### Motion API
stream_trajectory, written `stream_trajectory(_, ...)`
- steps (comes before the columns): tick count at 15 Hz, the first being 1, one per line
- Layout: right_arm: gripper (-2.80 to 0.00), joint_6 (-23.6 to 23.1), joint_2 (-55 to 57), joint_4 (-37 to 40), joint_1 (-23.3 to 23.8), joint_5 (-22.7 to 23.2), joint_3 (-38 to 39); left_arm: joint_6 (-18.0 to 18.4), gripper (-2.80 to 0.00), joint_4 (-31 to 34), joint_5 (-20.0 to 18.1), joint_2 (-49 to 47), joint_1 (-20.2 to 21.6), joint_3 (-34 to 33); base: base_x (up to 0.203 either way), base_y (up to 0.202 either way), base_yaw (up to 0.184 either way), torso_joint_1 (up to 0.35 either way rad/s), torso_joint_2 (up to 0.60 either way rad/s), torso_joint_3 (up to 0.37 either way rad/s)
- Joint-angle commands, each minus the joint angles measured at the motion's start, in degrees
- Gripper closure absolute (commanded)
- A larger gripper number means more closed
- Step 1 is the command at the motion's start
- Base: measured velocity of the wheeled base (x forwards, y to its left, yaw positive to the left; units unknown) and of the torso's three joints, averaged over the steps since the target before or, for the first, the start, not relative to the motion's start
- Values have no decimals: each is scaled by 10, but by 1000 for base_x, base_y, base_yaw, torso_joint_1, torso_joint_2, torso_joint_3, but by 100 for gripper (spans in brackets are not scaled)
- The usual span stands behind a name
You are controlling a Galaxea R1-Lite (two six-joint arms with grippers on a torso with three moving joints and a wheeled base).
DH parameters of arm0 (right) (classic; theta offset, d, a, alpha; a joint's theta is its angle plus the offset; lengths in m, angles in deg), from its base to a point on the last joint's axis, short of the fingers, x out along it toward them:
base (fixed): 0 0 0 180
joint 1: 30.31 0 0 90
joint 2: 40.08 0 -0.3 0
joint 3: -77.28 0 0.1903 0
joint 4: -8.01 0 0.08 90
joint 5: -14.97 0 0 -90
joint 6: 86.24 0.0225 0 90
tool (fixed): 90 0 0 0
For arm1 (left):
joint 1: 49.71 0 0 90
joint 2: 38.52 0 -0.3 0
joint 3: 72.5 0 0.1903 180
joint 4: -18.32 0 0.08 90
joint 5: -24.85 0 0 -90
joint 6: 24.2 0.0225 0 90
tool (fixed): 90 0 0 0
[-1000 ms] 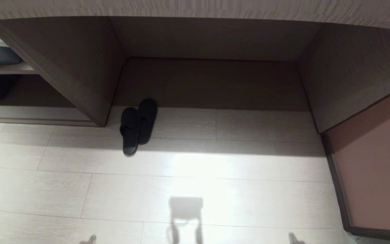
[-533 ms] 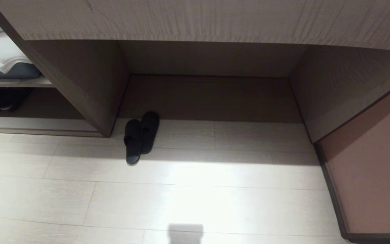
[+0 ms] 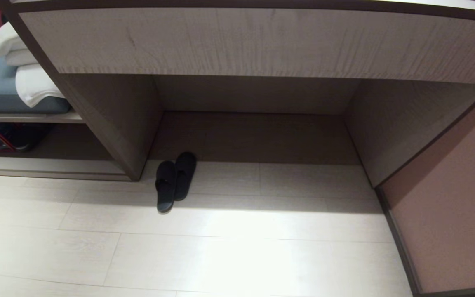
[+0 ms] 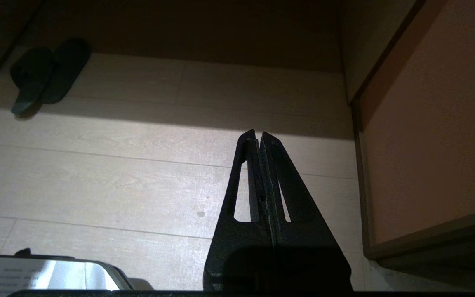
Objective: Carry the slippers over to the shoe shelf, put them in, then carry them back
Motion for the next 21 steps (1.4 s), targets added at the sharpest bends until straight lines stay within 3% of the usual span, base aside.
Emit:
stream_trajectory(1,0,0,0,0,0,1,0,1,0,0,0,-1,0,0,0,0,0,6,11,198)
stream_trajectory(21,0,0,0,0,0,0,0,0,0,0,0,0,0,0,0,0,0,2,3,202)
